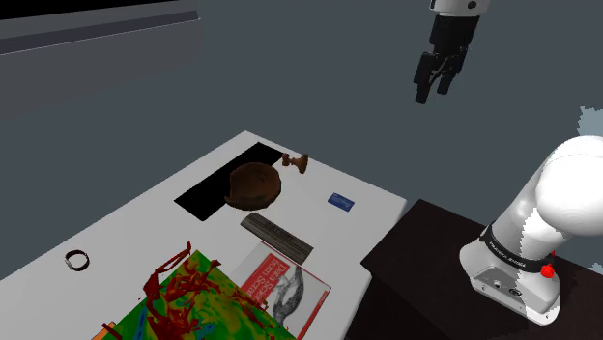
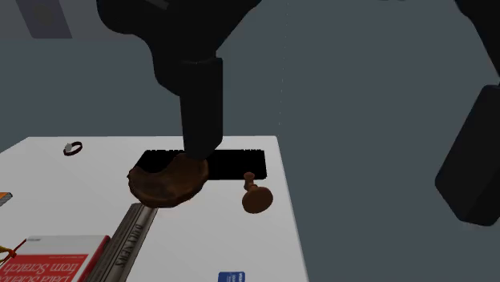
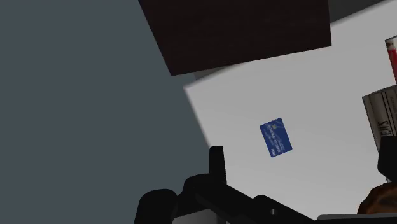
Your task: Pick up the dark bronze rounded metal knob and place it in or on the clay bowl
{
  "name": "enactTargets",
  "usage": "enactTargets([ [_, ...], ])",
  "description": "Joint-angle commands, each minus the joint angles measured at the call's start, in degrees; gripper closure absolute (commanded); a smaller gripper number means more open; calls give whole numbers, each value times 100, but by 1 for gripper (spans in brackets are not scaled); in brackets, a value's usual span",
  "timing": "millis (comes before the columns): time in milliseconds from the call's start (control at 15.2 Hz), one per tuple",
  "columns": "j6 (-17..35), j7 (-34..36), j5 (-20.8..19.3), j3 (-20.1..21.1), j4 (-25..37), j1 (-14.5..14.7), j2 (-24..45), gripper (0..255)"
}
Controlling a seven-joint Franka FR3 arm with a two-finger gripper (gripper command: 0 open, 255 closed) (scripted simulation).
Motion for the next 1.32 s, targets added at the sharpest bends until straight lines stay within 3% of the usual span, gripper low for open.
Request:
enactTargets([
  [0, 0, 0, 0, 0, 0, 0, 0, 0],
  [594, 1477, 250, 82, 283, 289, 71, 1791, 0],
  [1254, 2590, 589, -60, 512, 1354, 127, 4008, 0],
])
